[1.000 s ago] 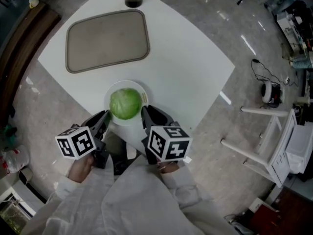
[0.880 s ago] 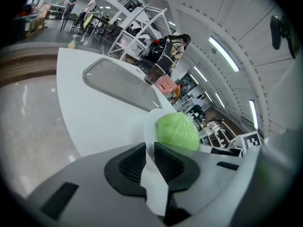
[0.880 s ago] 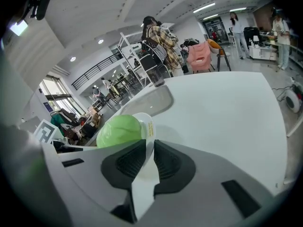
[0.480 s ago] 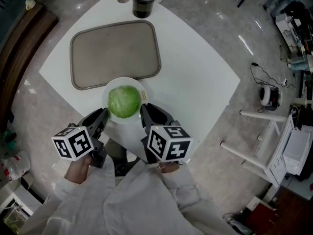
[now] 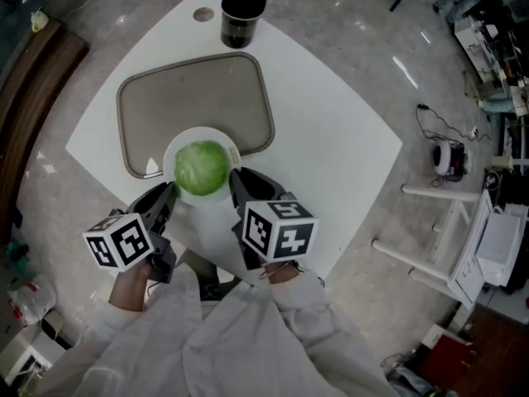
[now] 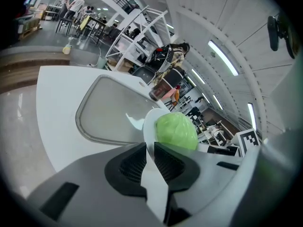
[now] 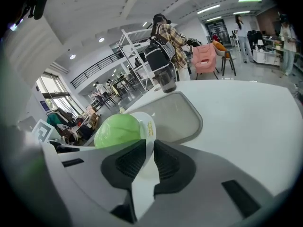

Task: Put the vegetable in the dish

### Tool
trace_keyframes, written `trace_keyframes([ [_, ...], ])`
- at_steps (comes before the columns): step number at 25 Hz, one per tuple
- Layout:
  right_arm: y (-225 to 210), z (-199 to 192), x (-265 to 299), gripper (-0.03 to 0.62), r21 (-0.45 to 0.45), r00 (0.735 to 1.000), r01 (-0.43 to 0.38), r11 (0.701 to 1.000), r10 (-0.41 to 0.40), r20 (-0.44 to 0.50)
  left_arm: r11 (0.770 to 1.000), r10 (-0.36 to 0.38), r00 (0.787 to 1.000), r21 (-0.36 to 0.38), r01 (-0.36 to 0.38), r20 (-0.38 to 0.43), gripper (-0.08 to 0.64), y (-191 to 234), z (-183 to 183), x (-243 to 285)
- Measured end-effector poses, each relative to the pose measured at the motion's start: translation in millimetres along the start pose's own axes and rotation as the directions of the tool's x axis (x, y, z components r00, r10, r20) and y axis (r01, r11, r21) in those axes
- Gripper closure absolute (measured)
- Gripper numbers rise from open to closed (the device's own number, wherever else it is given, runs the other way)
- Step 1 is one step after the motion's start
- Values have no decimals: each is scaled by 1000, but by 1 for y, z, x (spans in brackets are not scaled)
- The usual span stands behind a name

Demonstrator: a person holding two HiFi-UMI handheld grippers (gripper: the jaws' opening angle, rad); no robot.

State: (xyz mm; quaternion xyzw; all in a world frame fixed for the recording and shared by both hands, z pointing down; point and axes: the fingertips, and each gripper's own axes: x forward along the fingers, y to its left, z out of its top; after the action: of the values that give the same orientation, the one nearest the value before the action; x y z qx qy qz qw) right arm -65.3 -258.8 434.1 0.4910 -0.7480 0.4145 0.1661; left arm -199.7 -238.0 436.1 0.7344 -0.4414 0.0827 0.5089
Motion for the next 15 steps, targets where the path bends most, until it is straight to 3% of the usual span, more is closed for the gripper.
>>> trace_keyframes([
  [15,8,48,66,529,-9,1000,19,1000,-20,-5,1000,-3,1000,15,3,-8,512,36,66,30],
])
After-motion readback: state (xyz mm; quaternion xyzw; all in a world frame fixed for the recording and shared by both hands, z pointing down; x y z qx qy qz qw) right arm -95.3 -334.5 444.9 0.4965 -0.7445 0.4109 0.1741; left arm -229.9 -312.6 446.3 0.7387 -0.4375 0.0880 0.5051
